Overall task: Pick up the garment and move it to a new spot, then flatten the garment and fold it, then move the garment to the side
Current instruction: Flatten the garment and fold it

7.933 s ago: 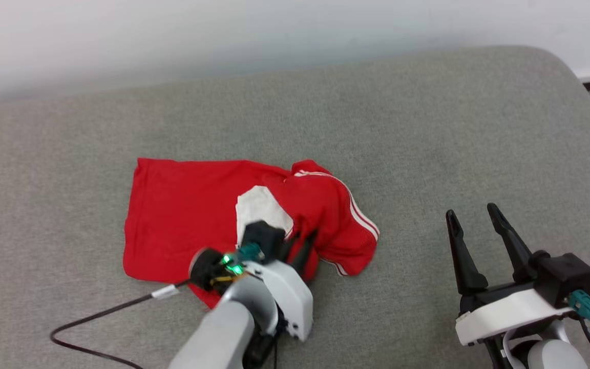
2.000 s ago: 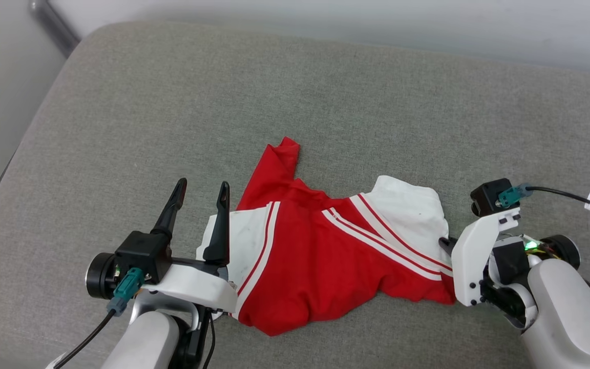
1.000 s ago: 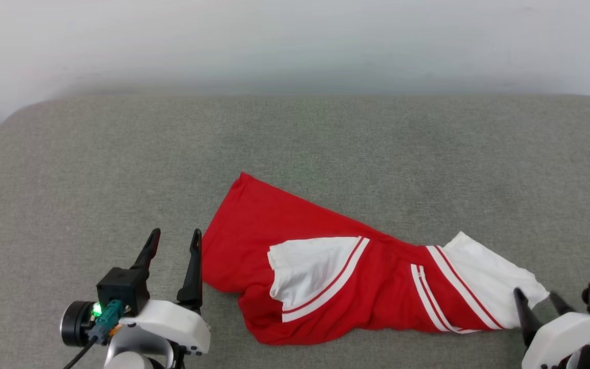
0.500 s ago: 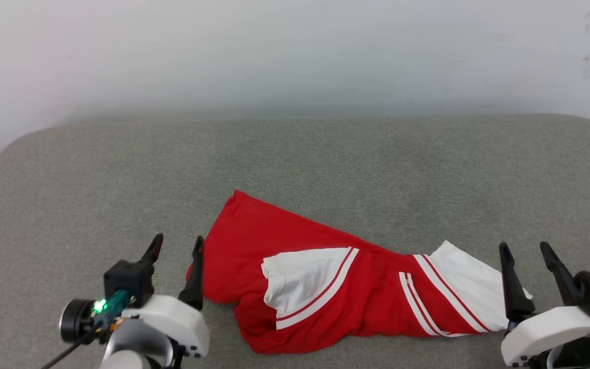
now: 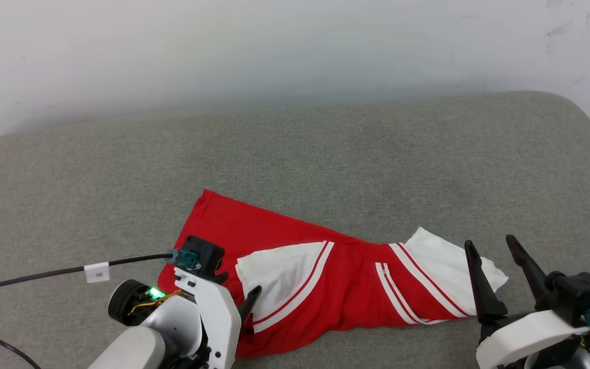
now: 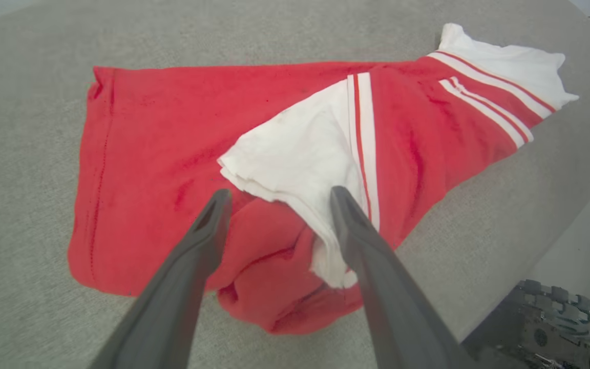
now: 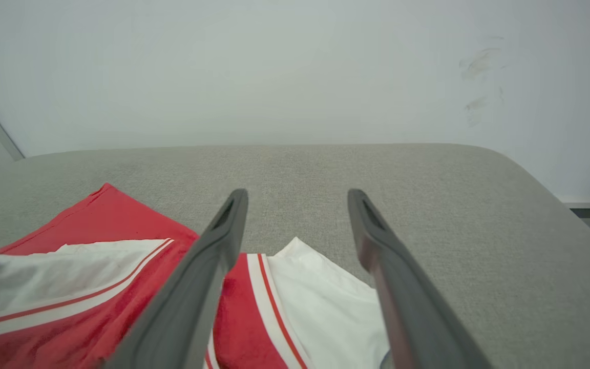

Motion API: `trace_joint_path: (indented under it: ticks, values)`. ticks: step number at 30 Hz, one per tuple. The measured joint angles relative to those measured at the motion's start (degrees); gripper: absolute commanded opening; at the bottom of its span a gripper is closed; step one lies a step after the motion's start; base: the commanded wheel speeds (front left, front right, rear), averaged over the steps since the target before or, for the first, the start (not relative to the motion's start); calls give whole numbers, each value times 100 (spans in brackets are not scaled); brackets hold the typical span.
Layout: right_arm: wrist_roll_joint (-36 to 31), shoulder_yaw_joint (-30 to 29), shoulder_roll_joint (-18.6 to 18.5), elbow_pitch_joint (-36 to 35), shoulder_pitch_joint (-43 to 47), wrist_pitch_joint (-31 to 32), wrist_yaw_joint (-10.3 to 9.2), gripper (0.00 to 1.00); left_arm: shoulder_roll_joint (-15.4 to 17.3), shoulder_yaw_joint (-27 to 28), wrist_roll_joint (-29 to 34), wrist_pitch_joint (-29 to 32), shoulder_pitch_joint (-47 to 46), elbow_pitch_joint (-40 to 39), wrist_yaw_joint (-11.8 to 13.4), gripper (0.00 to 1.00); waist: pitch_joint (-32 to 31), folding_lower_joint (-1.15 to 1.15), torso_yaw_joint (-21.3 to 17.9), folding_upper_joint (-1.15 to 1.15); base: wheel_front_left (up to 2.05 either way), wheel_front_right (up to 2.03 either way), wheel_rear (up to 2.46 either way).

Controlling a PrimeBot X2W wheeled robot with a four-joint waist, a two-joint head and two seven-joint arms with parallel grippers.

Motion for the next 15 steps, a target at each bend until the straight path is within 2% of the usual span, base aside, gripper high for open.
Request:
trace_joint_path:
  ticks: [4, 5, 6, 7, 8, 15]
  values:
    - [11, 12, 0, 16, -19, -21, 0, 100, 134, -151, -163, 575, -32, -151, -122, 100, 122, 0, -100, 0, 0, 0, 0]
    - [38, 20, 0, 24, -20, -44, 0, 100, 181, -204, -193, 743, -71, -246, -164, 87, 184, 0, -135, 0, 0, 0, 0]
    - [51, 22, 0, 30, -21, -51, 0, 100, 187, -232, -219, 795, -82, -300, -204, 45, 210, 0, -150, 0, 0, 0, 0]
    - [58, 22, 0, 41, -22, -73, 0, 100, 190, -244, -223, 804, -90, -360, -211, 13, 234, 0, -161, 0, 0, 0, 0]
    - [60, 23, 0, 56, -30, -87, 0, 100, 197, -249, -210, 802, -113, -409, -212, 0, 256, 0, -170, 0, 0, 0, 0]
    - [102, -55, 0, 138, -91, -156, 0, 100, 227, -225, 73, 544, -383, -671, -232, 0, 296, 0, -103, 0, 0, 0, 0]
